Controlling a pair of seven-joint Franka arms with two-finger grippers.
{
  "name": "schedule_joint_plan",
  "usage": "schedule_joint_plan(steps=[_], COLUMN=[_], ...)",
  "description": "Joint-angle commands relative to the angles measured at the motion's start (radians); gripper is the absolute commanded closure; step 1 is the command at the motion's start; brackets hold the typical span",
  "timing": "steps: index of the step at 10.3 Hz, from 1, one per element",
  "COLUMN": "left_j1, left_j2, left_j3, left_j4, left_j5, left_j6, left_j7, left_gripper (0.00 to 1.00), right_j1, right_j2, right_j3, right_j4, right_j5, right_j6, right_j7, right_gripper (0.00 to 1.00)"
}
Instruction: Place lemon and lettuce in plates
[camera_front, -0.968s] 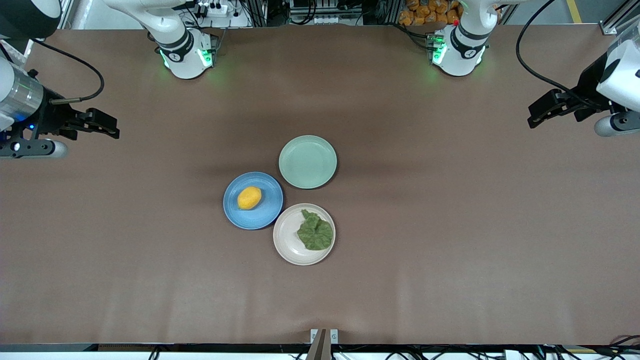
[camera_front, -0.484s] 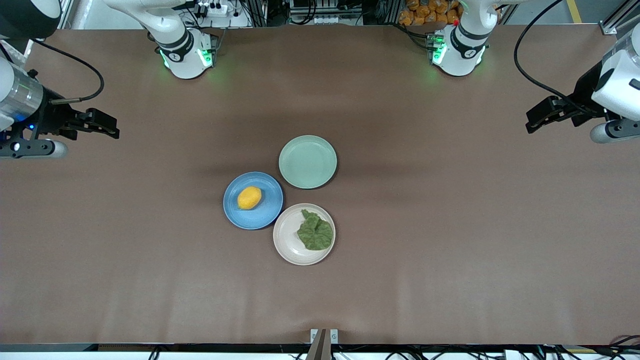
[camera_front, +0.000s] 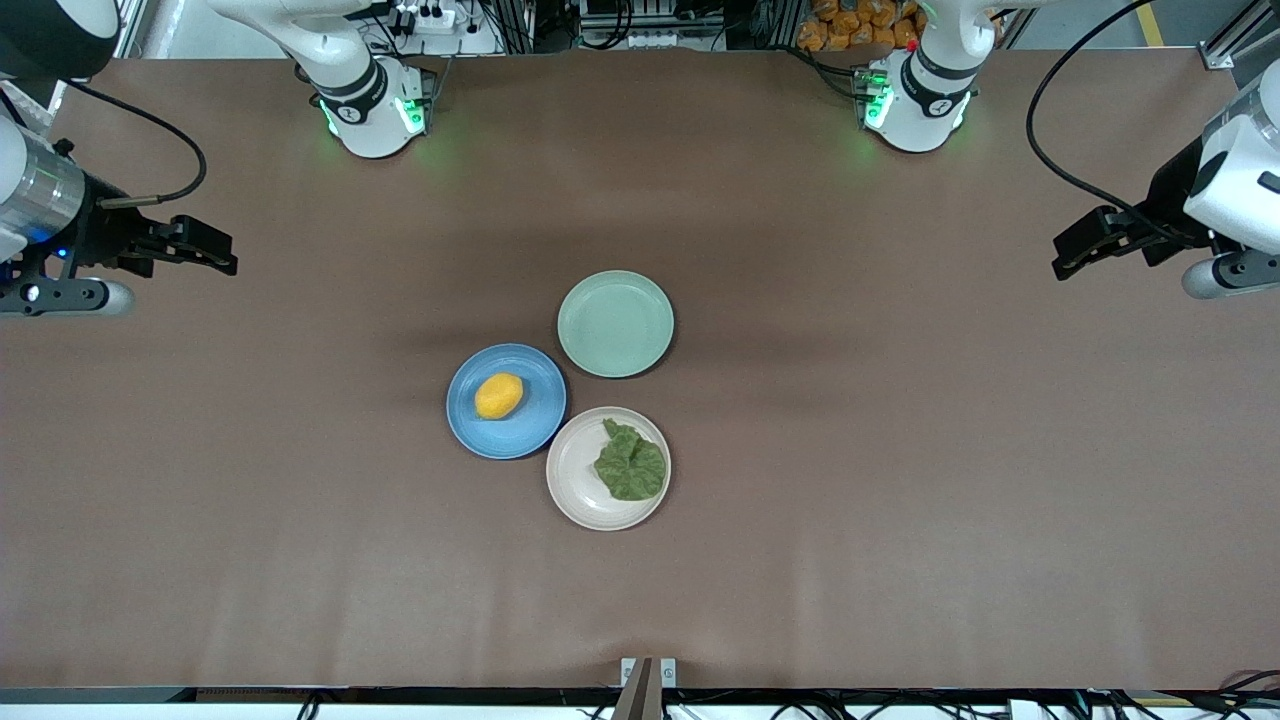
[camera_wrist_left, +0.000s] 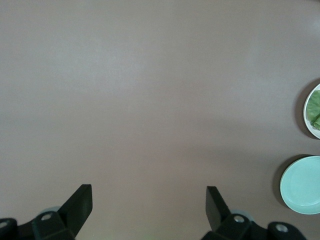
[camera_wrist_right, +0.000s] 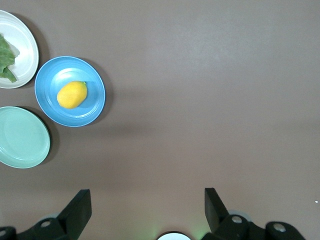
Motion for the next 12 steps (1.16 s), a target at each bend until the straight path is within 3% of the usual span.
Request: schedule_joint_plan(steps=[1,12], left_j1=[0.000,0.000], left_j2=[-0.007,-0.005], left_j3=[0.001,-0.003], left_j4=[-0.017,-0.017], left_j5=[0.019,0.034], left_j6=[0.024,0.040], left_j7=[0.025,0.026], left_gripper=[0.00,0.00], right_j1=[-0.003,0.000], right_j2=[-0.029,-0.023], right_j3=[0.002,0.003], right_j4=[-0.028,-0.026], right_j5=[-0.012,-0.011], right_j6=[0.000,0.018], right_j7=[-0.004,-0.004], right_gripper=[0.00,0.00])
